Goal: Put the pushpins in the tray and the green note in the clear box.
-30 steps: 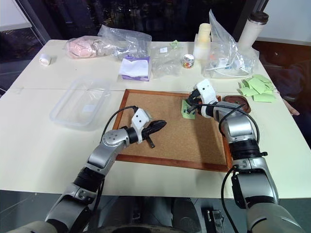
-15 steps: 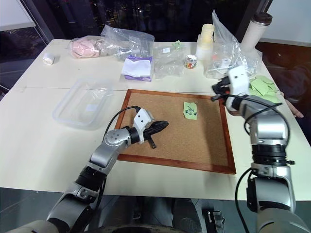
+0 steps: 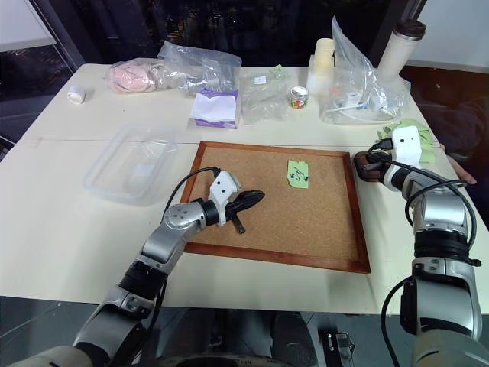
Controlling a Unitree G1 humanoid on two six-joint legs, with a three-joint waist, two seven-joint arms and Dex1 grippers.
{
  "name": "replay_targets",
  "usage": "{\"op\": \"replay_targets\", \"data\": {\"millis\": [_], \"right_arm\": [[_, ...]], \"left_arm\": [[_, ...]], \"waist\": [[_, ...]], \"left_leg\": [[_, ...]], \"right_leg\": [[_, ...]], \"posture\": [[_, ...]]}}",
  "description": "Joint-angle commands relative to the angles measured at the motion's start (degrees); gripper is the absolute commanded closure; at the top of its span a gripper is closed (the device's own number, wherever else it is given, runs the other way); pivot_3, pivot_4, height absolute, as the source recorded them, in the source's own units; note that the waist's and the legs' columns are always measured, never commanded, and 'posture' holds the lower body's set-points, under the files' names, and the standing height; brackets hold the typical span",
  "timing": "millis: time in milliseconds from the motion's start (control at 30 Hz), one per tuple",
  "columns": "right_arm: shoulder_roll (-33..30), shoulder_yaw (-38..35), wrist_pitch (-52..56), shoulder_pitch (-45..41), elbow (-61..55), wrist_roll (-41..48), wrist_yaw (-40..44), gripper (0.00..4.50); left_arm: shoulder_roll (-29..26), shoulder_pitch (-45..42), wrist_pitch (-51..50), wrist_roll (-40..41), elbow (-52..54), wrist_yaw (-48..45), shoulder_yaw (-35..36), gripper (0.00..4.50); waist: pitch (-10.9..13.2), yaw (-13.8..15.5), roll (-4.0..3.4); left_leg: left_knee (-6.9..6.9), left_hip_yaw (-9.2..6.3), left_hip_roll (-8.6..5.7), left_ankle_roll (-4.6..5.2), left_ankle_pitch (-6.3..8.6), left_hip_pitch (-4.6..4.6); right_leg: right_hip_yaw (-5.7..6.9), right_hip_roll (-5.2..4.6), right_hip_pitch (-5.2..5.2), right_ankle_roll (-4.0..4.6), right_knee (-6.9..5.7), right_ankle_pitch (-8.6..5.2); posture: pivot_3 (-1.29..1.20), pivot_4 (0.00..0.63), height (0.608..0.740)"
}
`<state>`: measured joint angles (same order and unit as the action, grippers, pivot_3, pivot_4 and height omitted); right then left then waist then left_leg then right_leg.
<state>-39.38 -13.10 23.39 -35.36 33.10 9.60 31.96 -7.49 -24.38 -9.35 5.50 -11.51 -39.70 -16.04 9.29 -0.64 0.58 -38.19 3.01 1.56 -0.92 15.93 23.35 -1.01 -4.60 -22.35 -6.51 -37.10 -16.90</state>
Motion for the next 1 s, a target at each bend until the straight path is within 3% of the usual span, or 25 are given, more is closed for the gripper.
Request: {"op": "replay_targets", "data": {"millis": [33, 100, 133, 200, 400, 633, 767, 933, 967, 1000], "right_arm": [[-1.0, -0.4, -2.7, -2.2, 2.0, -0.3, 0.1, 4.48], [-0.9, -0.1, -3.6, -2.5, 3.5, -0.5, 0.2, 4.48], [-0.9, 0.0, -4.0, -2.7, 4.1, -0.6, 0.3, 3.89], [-1.0, 0.3, -5.0, -2.9, 5.6, -1.0, 0.0, 3.17], [-1.2, 0.3, -5.9, -3.2, 6.7, -1.0, -0.2, 0.12], [-1.2, -0.1, -3.7, -1.9, 0.8, 0.6, 1.2, 0.01], [-0.2, 0.7, 2.4, 2.3, -13.8, 4.6, 5.6, 0.01], [2.7, 3.0, 9.5, 7.7, -30.0, 7.4, 5.0, 0.01], [3.8, 3.8, 11.0, 8.5, -32.7, 8.0, 4.5, 0.54], [4.5, 4.2, 12.1, 9.0, -34.5, 8.3, 4.1, 0.73]], "left_arm": [[0.2, 1.2, -0.7, -0.5, -0.6, 0.4, -0.7, 4.50], [0.2, 1.2, -0.8, -0.5, -0.5, 0.5, -0.6, 4.50], [0.2, 1.3, -0.9, -0.5, -0.4, 0.5, -0.5, 4.50], [0.1, 1.2, -0.9, -0.5, -0.4, 0.6, -0.5, 4.50], [0.2, 1.0, -0.5, -0.6, -0.8, 0.7, -0.5, 4.50], [0.3, 0.9, -0.1, -0.6, -1.2, 0.6, -0.6, 4.50], [0.3, 0.8, 0.1, -0.5, -1.4, 0.4, -0.5, 4.50], [0.2, 0.8, -0.1, -0.5, -1.2, 0.2, -0.6, 4.50], [0.2, 0.8, -0.2, -0.5, -1.1, 0.2, -0.6, 4.50], [0.2, 0.8, -0.3, -0.5, -1.1, 0.2, -0.6, 4.50]], "waist": [[0.0, 0.0, 0.00], [0.0, 0.0, 0.00], [0.0, 0.0, 0.00], [0.0, 0.0, 0.00], [0.0, 0.0, -0.01], [0.0, 0.0, -0.01], [0.0, 0.1, -0.03], [0.0, 0.1, -0.04], [0.0, 0.0, -0.04], [0.0, 0.0, -0.04]], "left_leg": [[0.00, 0.00, 0.00, 0.00, 0.00, 0.00], [0.00, 0.00, 0.00, 0.00, 0.00, 0.00], [0.00, 0.00, 0.00, 0.00, 0.00, 0.00], [0.00, 0.00, 0.00, -0.01, 0.00, 0.00], [0.00, 0.00, 0.00, -0.01, -0.01, 0.00], [0.00, 0.00, 0.01, -0.01, -0.01, 0.00], [0.00, -0.03, 0.03, -0.01, -0.01, 0.01], [-0.01, -0.05, 0.03, -0.01, 0.00, 0.01], [-0.01, -0.06, 0.03, -0.01, 0.00, 0.01], [-0.01, -0.06, 0.03, -0.01, 0.00, 0.01]], "right_leg": [[0.00, 0.00, 0.00, 0.00, 0.00, 0.00], [0.00, 0.00, 0.00, 0.00, 0.00, 0.00], [0.00, 0.00, 0.01, 0.00, 0.00, 0.00], [0.00, 0.00, 0.01, 0.00, 0.00, 0.00], [-0.01, -0.01, 0.00, 0.00, 0.00, 0.00], [-0.01, -0.01, 0.00, 0.00, 0.00, 0.00], [0.00, -0.01, 0.00, 0.00, 0.00, 0.00], [0.00, -0.01, 0.01, 0.00, 0.00, 0.00], [0.00, -0.01, 0.01, 0.00, 0.00, 0.00], [0.00, 0.00, 0.00, 0.00, -0.01, 0.00]], "posture": [[0.00, 0.150, 0.740], [0.00, 0.150, 0.740], [0.00, 0.150, 0.740], [0.00, 0.150, 0.740], [0.00, 0.150, 0.740], [0.00, 0.150, 0.740], [0.00, 0.150, 0.740], [0.00, 0.150, 0.740], [0.00, 0.150, 0.740], [0.00, 0.150, 0.740]]}}
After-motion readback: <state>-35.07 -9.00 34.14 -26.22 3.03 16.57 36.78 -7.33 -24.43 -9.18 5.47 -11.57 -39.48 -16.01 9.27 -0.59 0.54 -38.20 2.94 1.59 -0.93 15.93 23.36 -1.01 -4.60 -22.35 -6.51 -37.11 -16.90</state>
